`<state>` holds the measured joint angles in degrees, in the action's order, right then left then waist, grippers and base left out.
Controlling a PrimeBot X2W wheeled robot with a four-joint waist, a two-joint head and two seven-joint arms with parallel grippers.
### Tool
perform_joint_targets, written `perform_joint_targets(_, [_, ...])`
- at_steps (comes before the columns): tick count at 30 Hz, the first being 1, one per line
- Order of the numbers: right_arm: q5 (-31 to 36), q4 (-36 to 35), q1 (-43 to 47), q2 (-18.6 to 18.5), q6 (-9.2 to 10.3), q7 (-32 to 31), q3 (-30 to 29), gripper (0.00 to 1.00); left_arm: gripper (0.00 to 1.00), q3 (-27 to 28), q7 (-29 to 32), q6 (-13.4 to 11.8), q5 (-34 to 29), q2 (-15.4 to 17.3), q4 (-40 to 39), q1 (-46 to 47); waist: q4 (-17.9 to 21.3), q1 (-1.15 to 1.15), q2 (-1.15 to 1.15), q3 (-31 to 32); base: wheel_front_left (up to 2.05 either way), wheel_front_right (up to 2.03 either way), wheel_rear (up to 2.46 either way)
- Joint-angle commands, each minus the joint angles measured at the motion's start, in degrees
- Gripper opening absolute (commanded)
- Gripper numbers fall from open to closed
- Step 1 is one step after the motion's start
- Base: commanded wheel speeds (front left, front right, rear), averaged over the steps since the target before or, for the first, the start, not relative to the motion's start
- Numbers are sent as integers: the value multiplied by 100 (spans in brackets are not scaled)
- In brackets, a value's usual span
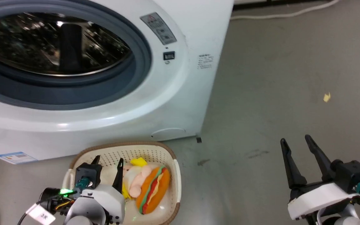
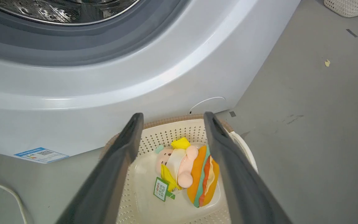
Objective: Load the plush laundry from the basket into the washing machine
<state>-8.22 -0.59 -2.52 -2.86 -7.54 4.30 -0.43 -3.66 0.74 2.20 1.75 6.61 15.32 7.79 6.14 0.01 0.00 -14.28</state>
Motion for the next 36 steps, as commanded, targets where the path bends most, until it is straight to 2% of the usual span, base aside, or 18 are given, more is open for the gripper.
perform_joint_targets(1, [-60, -30, -102, 0, 2, 57, 11, 100, 100, -35, 6, 26, 21, 39, 78, 117, 87, -1, 0, -112, 0, 0, 0])
perform_joint_targets(27, [-675, -159, -391, -1, 3, 368, 218, 100, 100, -366, 447, 177, 716, 771, 1766, 1339, 647, -1, 0, -1480, 0, 0, 0])
perform_joint_targets(31, [-788, -182, -414, -1, 3, 428, 273, 100, 100, -457, 839, 110, 769, 902, 2222, 1638, 739, -1, 0, -1715, 0, 0, 0])
perform_joint_targets(36, [-909, -224, -414, -1, 3, 487, 279, 100, 100, -674, 978, 126, 698, 1053, 2525, 1945, 834, -1, 0, -1972, 0, 0, 0])
